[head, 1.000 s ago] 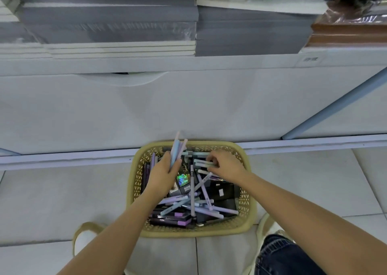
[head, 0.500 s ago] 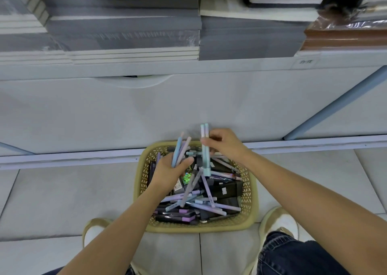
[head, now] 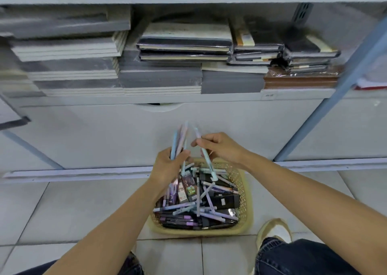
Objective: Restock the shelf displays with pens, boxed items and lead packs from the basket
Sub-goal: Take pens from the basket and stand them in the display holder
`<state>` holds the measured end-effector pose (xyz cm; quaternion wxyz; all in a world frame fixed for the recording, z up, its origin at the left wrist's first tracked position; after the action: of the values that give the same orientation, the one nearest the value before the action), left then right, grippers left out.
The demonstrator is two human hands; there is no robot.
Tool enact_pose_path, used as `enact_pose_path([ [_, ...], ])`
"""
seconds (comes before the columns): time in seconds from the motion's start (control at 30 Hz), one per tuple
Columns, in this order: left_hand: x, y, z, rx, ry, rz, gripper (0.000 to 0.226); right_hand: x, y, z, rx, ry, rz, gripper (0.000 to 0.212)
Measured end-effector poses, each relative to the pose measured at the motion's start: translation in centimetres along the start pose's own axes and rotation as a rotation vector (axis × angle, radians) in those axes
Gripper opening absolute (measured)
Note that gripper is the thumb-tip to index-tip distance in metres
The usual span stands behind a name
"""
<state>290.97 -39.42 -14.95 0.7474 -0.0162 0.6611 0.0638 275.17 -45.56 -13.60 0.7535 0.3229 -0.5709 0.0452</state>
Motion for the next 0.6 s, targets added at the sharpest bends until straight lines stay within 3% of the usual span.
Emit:
enact_pose_path([
  [0.13, -3.1, 0.4, 1.6, -0.133, 0.023, -0.111, 0.021, 1.7, 2.2, -1.3, 0.118, 0.309, 0.027, 0.022],
  [0.27, -5.4, 1.0, 2.3, -0.045, -0.102, -0.221, 0.018, 3.1, 3.7, -2.5, 0.144, 0.430, 0.073, 0.026],
  [0.4, -6.7, 1.3, 3.4, 0.131, -0.390, -0.253, 0.027, 5.0, 4.8, -2.3, 0.101, 0.491, 0.138, 0.024],
  [0.5, -8.8, 1.8, 3.6, 0.194, -0.294, -0.284, 0.021, 7.7, 5.8, -2.0, 0.116, 0.567, 0.148, 0.026],
  [0.6, -12.0, 1.7, 4.5, 0.136, -0.234, -0.345, 0.016, 11.6, 7.3, -0.1, 0.133, 0.687, 0.073, 0.034],
])
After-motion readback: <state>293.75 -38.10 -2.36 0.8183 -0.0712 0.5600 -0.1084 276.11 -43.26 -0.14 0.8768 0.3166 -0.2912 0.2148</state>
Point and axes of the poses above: each hand's wrist, its own y-axis away from the middle knuckle, its own z-axis out of the back of the hand, x = y × z, the point moved 5 cm from there along -y, towards the middle knuckle, and after that the axes turned 12 degrees about -z, right-handed, at the moved point
